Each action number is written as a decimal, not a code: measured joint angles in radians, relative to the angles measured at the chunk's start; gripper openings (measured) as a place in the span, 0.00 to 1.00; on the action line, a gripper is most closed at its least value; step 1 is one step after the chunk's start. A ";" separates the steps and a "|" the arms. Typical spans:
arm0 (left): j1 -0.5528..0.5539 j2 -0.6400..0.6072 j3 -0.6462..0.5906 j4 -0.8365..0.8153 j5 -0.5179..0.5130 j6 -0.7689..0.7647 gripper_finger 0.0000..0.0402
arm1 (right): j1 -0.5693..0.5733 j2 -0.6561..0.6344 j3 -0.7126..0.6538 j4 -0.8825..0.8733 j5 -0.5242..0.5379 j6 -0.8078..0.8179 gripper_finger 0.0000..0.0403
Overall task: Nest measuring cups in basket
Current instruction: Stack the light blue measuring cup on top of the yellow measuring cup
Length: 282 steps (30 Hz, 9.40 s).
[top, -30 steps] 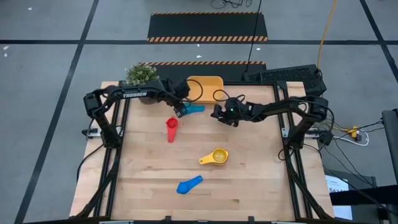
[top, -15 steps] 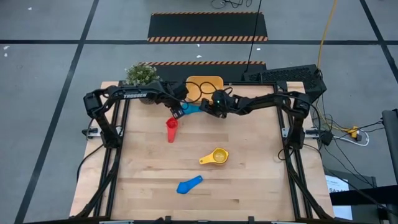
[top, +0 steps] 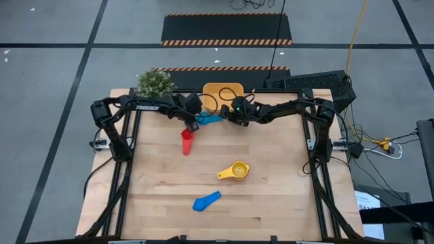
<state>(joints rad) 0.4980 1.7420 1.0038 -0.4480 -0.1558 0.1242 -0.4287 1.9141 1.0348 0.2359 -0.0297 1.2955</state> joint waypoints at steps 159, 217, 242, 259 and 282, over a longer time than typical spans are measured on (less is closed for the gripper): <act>-0.463 -0.542 0.002 0.240 -0.307 -0.390 0.68 | -0.035 -0.715 -0.012 -0.641 -0.233 -0.287 0.00; -0.300 -0.285 0.048 1.468 -0.090 -0.391 0.68 | -0.083 -0.574 -0.012 0.917 -0.224 -0.307 0.00; -0.388 0.016 0.527 1.294 -0.132 -0.301 0.64 | 0.046 -0.606 -0.012 0.907 -0.230 -0.446 0.00; -0.372 0.016 0.529 1.280 -0.106 -0.214 0.16 | 0.035 -0.613 -0.012 0.806 -0.238 -0.467 0.00; -0.345 -0.288 0.529 0.222 -0.371 0.019 0.01 | -0.107 -0.867 -0.012 -0.331 -0.289 0.074 0.35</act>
<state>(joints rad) 0.1535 1.4544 1.5330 -0.2256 -0.5267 0.1429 -0.5361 1.0475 1.0231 -0.0947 -0.3191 1.3692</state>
